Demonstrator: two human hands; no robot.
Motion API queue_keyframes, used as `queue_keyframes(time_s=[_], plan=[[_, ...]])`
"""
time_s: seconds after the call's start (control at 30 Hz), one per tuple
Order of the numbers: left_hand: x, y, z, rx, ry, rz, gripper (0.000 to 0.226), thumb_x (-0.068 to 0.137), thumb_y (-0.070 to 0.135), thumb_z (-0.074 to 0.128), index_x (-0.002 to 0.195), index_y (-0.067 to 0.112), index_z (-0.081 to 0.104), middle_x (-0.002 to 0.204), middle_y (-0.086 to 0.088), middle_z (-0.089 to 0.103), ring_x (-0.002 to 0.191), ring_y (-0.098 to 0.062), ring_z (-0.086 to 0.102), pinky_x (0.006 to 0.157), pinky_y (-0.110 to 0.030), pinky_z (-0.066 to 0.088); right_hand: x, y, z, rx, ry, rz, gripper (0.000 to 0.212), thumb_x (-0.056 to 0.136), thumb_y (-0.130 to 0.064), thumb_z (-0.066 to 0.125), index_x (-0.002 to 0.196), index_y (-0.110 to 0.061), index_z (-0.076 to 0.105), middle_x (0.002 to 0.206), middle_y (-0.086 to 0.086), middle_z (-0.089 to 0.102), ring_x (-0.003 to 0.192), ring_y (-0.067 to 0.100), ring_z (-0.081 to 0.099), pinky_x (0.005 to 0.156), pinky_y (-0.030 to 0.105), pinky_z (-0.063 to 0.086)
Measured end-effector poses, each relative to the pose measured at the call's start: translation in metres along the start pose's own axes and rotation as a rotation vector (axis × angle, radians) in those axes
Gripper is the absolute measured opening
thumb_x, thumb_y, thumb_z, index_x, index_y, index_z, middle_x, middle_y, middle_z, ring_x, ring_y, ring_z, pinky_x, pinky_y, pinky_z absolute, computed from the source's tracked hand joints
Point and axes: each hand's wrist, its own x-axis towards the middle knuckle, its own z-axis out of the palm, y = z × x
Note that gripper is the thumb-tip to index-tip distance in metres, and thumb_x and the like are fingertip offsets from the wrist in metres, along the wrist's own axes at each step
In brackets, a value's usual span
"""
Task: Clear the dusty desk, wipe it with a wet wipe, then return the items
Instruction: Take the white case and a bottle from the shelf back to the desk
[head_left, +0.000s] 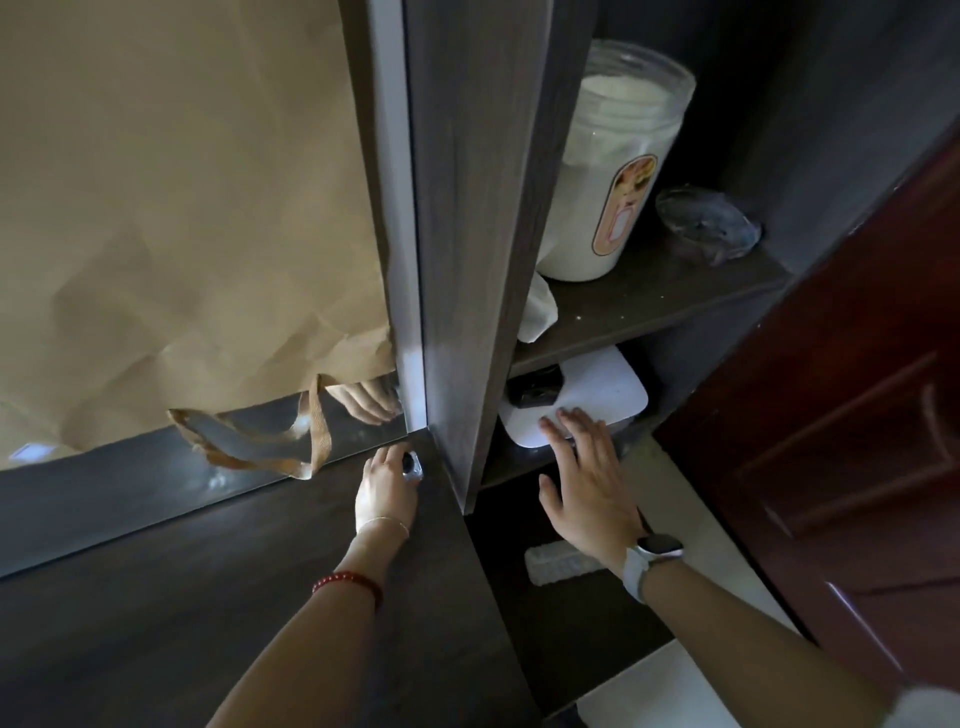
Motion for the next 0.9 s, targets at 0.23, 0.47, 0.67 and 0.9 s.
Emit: queue_keyframes(time_s=[0.23,0.47,0.67,0.9], plan=[[-0.006,-0.001,0.006,-0.025,0.059,0.032,0.054,0.076,-0.003,0.061,0.128,0.005,0.046,0.129,-0.017,0.043,0.119,-0.035,0.041,0.087,-0.047,0.047,0.000,0.002,-0.004,0.016,0.018,-0.025,0.061,0.077,-0.022,0.062,0.132,-0.008,0.041,0.135,0.017,0.044,0.130,0.027,0.027,0.107,0.050,0.026],[-0.085,0.031,-0.007,-0.256,0.492,0.264,0.037,0.076,-0.003,0.063,0.111,0.006,0.055,0.112,-0.013,0.053,0.107,-0.022,0.049,0.095,-0.027,0.042,-0.003,0.006,-0.008,0.076,0.033,-0.055,0.058,0.077,-0.021,0.054,0.132,-0.007,0.044,0.134,0.016,0.046,0.128,0.028,0.030,0.107,0.050,0.029],[-0.118,0.072,-0.020,-0.292,0.387,0.460,0.021,0.085,0.020,0.045,0.105,0.019,0.051,0.102,0.003,0.053,0.094,-0.012,0.054,0.081,-0.022,0.047,-0.002,0.022,-0.017,0.376,0.069,-0.067,0.043,0.079,0.003,0.060,0.121,-0.003,0.053,0.128,0.013,0.051,0.125,0.020,0.037,0.103,0.046,0.039],[-0.108,0.150,0.005,-0.164,0.240,0.493,0.045,0.081,0.019,0.050,0.124,0.014,0.039,0.126,-0.011,0.048,0.117,-0.020,0.042,0.102,-0.026,0.037,-0.002,0.054,-0.029,0.250,0.116,-0.022,0.048,0.080,0.000,0.057,0.127,-0.003,0.049,0.130,0.018,0.050,0.127,0.030,0.038,0.106,0.054,0.031]])
